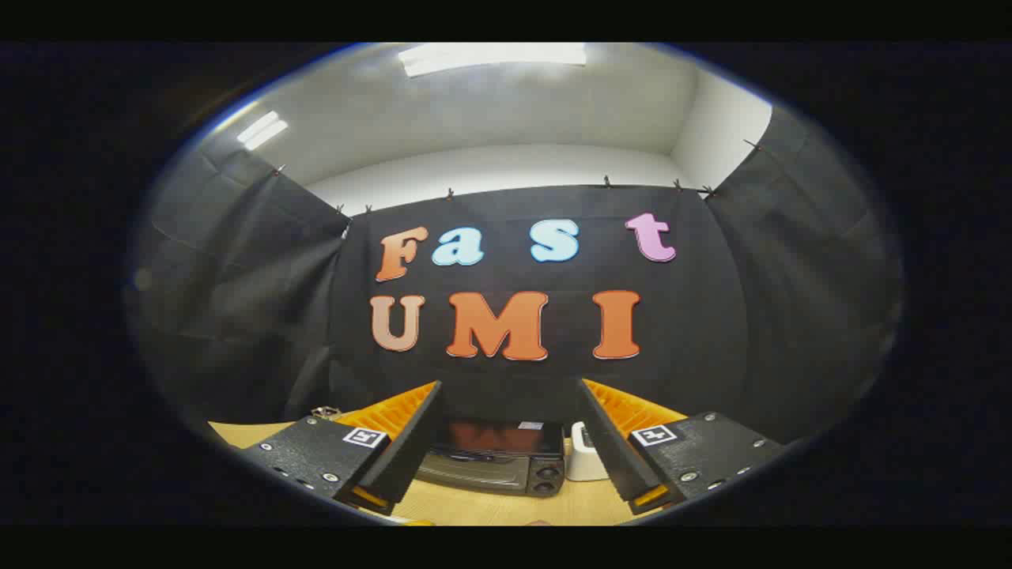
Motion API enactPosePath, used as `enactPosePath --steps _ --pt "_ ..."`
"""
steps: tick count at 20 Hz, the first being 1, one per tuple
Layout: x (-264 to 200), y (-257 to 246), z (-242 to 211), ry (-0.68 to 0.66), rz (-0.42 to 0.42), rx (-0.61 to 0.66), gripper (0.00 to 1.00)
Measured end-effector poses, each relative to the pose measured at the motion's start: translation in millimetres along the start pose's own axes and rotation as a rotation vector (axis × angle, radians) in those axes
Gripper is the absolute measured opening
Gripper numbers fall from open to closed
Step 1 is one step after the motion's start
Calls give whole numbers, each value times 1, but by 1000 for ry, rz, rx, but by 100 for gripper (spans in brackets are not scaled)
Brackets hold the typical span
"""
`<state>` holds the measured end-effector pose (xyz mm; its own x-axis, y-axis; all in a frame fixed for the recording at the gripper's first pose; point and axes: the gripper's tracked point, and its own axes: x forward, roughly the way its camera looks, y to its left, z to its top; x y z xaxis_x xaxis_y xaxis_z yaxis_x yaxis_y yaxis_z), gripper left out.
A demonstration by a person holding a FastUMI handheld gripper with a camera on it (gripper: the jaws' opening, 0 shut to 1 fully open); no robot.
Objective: Open the toaster oven, put the food inside, and close the toaster oven door.
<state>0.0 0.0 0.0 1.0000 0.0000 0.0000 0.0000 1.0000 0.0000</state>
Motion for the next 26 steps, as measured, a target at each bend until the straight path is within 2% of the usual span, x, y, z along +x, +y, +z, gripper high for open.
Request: enactPosePath --steps 18,26 --pt "20 12 -23 35 8 36 97" --pt "66 31 -69 76 14 107 97"
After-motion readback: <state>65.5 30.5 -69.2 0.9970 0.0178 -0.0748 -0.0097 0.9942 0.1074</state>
